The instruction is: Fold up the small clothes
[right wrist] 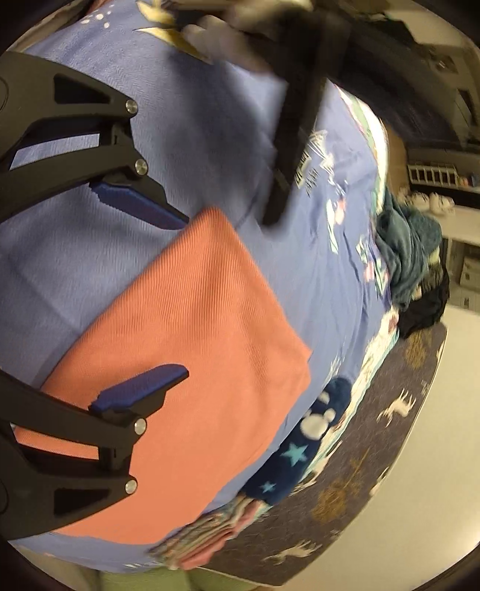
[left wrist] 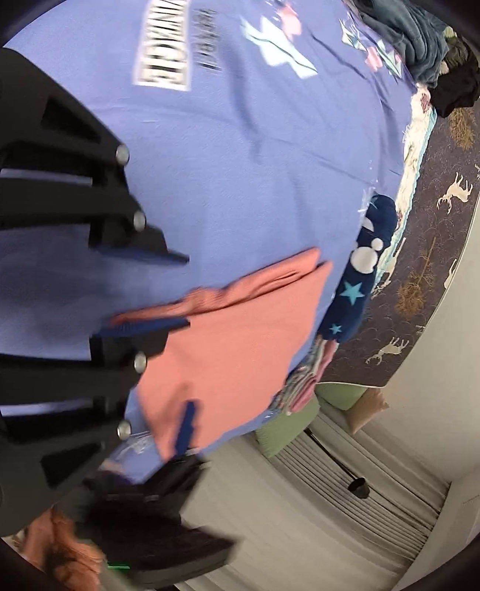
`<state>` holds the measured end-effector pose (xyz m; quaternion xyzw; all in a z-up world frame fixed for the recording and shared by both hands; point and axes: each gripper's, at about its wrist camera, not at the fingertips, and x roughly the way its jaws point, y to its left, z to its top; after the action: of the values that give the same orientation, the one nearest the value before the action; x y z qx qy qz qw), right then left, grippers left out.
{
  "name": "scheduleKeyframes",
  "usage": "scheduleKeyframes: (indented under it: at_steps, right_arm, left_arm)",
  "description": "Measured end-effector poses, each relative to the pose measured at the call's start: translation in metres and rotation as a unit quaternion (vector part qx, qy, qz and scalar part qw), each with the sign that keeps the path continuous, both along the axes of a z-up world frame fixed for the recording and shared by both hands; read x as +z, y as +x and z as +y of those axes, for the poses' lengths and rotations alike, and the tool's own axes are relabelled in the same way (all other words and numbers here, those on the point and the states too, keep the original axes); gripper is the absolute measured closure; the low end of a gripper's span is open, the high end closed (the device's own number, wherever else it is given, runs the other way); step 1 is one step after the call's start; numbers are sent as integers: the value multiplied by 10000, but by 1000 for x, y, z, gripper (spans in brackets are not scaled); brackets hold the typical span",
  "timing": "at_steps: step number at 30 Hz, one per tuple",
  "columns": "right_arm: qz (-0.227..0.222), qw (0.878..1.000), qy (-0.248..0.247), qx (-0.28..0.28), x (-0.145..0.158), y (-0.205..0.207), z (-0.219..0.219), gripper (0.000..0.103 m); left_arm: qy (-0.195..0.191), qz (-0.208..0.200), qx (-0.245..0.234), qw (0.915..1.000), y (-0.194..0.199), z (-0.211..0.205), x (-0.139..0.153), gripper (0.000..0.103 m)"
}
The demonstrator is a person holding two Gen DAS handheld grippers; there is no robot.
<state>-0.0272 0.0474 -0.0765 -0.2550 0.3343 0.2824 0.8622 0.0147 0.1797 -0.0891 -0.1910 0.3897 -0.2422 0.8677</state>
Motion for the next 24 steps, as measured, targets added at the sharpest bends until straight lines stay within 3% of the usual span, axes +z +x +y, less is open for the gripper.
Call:
scheduleKeyframes:
  at_steps: [7,9,11,12,15,19,20,21,24]
  right_arm:
    - [-419,9975,-535,213,-14,-16,25,29]
    - [-630,9955,-703,97,-16,-18,29,46]
    - [-703,9937,-873,25,-19,-17,32,52]
    - [-702,9933,-923,26,-20,-17,33,52]
    - [-876,9899,-1106,102,-23,-22,38,52]
    - [-1003,9874,-1213,175,-28,-16,50,53]
    - [-1004,9877,-1180,201,-28,-13,53,67]
    - [-807,9901,-1094,348,-31,-8,58,98]
    - [-791,9911,-936,511,-25,-16,60,99]
  left_arm:
    - [-972,762,-521,9910,110,-11,-25,60]
    - [-1165,800,-462,9889,135,-13,-29,61]
    - [-1316,899,-345,9866,151,-11,-30,61]
    - [-1378,967,-248,9854,160,-10,-30,66]
    - [-1364,1033,-191,9851,172,-10,-30,96]
    - [-1310,702,-269,9885,171,-14,-14,98]
    - [-1249,608,-250,9900,171,-16,-8,98]
    - [-1210,579,-216,9907,171,-16,-5,98]
    - [-966,499,-94,9940,172,-12,-5,99]
